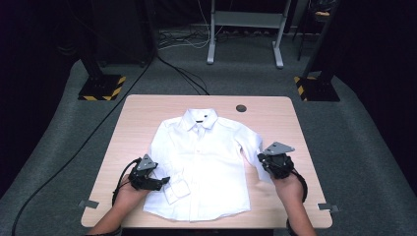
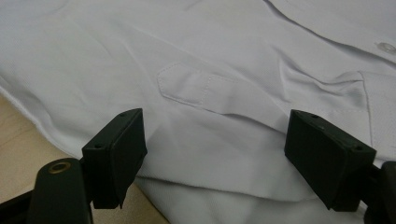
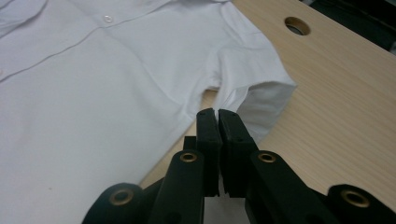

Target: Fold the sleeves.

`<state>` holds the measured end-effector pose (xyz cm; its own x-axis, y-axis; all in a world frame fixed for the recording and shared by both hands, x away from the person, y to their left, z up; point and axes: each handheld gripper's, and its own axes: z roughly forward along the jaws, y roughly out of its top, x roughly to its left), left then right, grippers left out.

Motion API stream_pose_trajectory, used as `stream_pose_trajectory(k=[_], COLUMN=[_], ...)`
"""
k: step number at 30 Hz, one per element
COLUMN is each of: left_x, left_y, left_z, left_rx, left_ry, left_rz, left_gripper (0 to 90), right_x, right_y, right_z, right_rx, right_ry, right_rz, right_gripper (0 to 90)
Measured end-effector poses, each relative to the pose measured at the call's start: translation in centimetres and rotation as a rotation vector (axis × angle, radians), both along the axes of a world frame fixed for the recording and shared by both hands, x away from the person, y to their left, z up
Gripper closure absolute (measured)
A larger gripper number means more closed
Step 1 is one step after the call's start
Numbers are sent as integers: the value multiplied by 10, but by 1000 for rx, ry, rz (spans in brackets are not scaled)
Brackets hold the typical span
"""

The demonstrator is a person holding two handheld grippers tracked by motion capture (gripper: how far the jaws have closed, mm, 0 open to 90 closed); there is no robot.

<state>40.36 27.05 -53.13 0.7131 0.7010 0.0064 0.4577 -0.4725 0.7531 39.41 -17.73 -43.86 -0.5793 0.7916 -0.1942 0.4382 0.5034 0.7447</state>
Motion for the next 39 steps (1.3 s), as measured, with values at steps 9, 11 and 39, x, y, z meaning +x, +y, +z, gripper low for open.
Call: stream_pose_trajectory(k=[9,11,39], left_x=[0,0,0], left_y=[0,0,-1], left_z=[0,0,0], left_rx=[0,0,1], left_ry=[0,0,0], left_rz=[-1,-1,5], left_gripper=[204,203,202], right_x=[-2,-1,-6], right_y=[46,55,121], right_z=[-9,-12,-36], right_rx=[31,41,103], right_ry=[52,66,165], right_rz=[130,155,312], right_gripper=[875,874,804])
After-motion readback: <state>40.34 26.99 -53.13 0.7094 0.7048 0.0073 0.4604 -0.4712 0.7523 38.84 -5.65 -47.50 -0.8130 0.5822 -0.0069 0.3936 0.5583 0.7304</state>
